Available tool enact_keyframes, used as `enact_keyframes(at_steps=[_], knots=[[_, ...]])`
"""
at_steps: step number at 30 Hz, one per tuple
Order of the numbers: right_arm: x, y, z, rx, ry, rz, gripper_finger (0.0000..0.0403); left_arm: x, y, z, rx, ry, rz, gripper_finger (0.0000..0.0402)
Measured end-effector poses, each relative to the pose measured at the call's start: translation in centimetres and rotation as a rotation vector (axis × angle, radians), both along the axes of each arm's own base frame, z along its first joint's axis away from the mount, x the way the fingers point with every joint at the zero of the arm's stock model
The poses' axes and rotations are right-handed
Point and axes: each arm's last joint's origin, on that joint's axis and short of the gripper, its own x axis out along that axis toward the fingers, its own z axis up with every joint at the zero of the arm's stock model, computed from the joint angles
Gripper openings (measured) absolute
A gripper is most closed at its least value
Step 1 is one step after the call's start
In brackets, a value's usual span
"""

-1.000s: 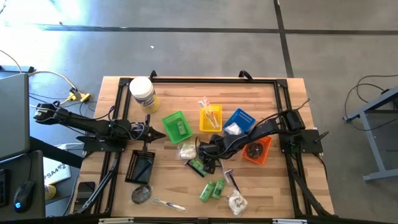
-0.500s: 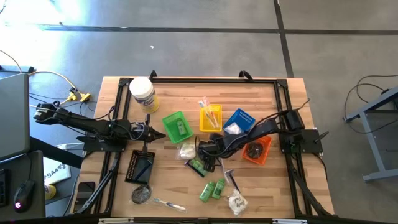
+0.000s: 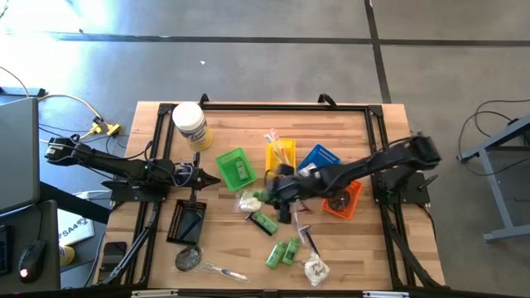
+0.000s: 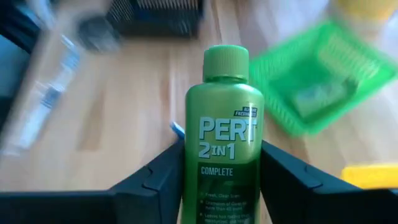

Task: Pick & Place Travel size toiletries
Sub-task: Put the shampoo into the green bin

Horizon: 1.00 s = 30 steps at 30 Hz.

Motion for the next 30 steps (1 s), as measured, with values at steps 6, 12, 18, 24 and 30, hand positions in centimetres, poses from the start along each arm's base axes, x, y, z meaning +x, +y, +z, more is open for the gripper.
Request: enact_keyframes(at_steps=[6, 12, 18, 24, 30], knots=[[-5.2, -2.4, 3.2, 0.027, -0.247, 0.001, 0.0143, 0.0, 0.0, 0.0, -0.001, 0.002, -0.006, 0.0], [-11.3, -4.6, 2.3, 0.089, -0.58, -0.024, 0.017, 0.0, 0.0, -0.1, 0.0, 0.007, -0.006, 0.0], [-15.8, -5.8, -1.7, 0.124, -0.724, -0.06, 0.0162, 0.0, 0.0, 0.0, -0.001, 0.001, -0.006, 0.0], [-17.6, -6.1, -4.1, 0.158, -0.802, -0.067, 0.0162, 0.0, 0.0, 0.0, 0.0, 0.001, -0.006, 0.0], [-17.5, -6.1, -4.4, 0.179, -0.8, -0.07, 0.0164, 0.0, 0.0, 0.1, -0.003, -0.015, -0.005, 0.0]])
